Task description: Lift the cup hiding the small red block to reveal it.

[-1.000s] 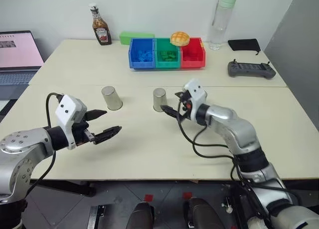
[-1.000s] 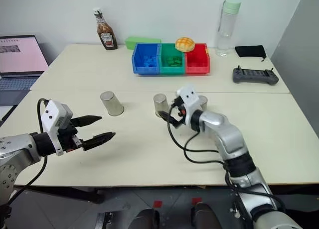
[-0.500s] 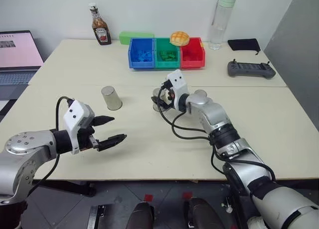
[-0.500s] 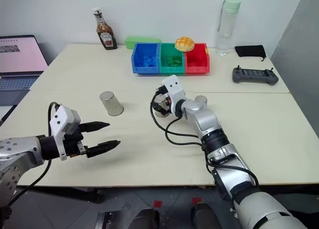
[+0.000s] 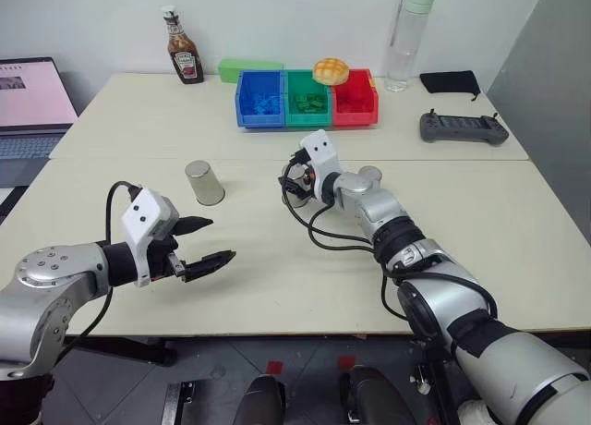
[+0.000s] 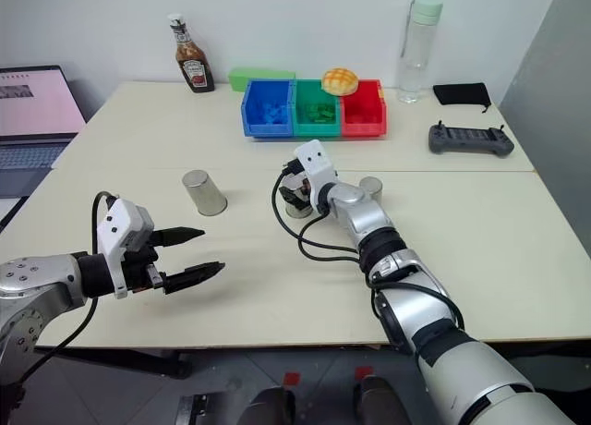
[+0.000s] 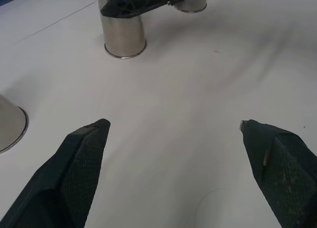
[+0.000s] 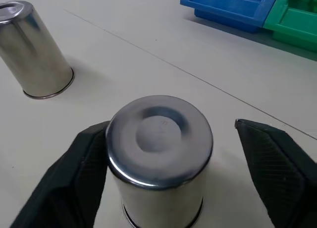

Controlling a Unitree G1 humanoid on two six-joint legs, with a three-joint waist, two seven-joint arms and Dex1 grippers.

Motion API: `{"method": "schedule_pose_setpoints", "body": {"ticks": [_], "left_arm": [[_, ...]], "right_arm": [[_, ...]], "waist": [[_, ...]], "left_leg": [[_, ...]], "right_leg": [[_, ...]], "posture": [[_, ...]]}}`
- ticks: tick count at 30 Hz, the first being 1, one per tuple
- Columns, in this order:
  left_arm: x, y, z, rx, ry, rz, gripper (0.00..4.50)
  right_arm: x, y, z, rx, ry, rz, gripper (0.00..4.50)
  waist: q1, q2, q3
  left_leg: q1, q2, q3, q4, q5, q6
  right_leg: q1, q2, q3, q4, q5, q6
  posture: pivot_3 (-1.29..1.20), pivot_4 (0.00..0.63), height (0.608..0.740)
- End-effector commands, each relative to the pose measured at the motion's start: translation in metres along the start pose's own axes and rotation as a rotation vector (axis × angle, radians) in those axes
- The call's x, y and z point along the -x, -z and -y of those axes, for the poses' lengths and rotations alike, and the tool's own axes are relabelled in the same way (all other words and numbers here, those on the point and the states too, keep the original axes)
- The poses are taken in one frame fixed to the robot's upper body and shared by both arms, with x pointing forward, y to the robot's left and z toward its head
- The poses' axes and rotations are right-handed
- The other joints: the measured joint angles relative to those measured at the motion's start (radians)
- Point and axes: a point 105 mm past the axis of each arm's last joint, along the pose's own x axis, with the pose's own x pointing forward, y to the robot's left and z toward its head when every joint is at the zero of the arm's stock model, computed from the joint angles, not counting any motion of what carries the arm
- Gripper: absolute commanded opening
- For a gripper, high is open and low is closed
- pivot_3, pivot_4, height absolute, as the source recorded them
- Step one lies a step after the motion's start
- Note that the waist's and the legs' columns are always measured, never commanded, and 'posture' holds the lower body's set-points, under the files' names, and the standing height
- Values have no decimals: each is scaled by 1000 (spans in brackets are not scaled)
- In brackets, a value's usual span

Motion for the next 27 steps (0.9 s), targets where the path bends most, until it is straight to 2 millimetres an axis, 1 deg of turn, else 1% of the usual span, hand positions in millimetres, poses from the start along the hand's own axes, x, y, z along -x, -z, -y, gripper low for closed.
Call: {"method": "schedule_pose_setpoints", "body": {"ticks": [1, 4, 6, 9, 11, 14, 16, 19, 22, 24, 27], "left_arm": [[1, -6, -3, -32, -21, 17, 4500], [1, -6, -4, -32, -27, 18, 4500], [0, -6, -4, -31, -31, 19, 4500], [0, -5, -5, -29, -39, 21, 4500], [0, -5, -5, -29, -40, 22, 4500], [0, -5, -5, -29, -38, 23, 4500], [-1, -6, -5, -30, -38, 23, 4500], [-1, -6, -5, -30, -35, 25, 4500], [-3, -6, -5, -28, -29, 26, 4500], [-5, -7, -5, -27, -22, 28, 4500], [-8, -8, -5, -25, -12, 35, 4500]], "right_arm": [[-2, -12, -2, 7, -12, 35, 3167], [-2, -14, -4, 0, -19, 47, 2549], [-2, -20, -5, 4, -25, 79, 2569], [2, -41, -7, 23, -37, 174, 2569], [5, -50, -7, 37, -39, 216, 2569], [18, -74, -2, 71, -27, 307, 2569], [29, -82, 1, 83, -17, 335, 2569], [46, -82, 4, 94, -6, 326, 2569], [59, -70, 0, 93, -29, 270, 2569], [64, -61, 2, 98, -15, 234, 2569], [64, -51, 10, 85, 22, 202, 2569]], "waist": [[-1, 0, 0], [-1, 0, 0], [-1, 0, 0], [-2, 0, 0], [-3, 0, 0], [-2, 0, 0], [0, 1, 0], [4, 0, 0], [4, 0, 0], [3, 1, 0], [0, 1, 0]], "left_leg": [[0, 0, 0, 0, 0, 0], [0, 0, 0, 0, 0, 0], [0, 0, 0, 0, 0, 0], [0, 0, 0, 0, 0, 0], [0, 0, 0, 0, 0, 0], [0, 0, 0, 0, 0, 0], [-1, 0, -1, 0, 0, 0], [-1, 0, -1, 0, 0, 0], [-1, -1, -1, 0, 0, 0], [-1, 0, -1, 0, 0, 0], [-1, 0, -1, 0, 0, 0]], "right_leg": [[0, 0, 0, 0, 0, 0], [0, 0, 0, 0, 0, 0], [0, 0, 0, 0, 0, 0], [0, 0, 0, 0, 0, 0], [0, 0, 0, 0, 0, 0], [0, 0, 0, 0, 0, 0], [0, 0, 0, 0, 0, 0], [0, -1, -1, 0, 0, 0], [0, -1, -1, 0, 0, 0], [0, -1, -1, 0, 0, 0], [0, -1, -1, 0, 0, 0]], "posture": [[0, 150, 740], [0, 150, 740], [0, 150, 740], [0, 150, 740], [0, 150, 740], [0, 150, 740], [0, 150, 740], [0, 150, 740], [0, 150, 740], [0, 150, 740], [0, 150, 740]]}}
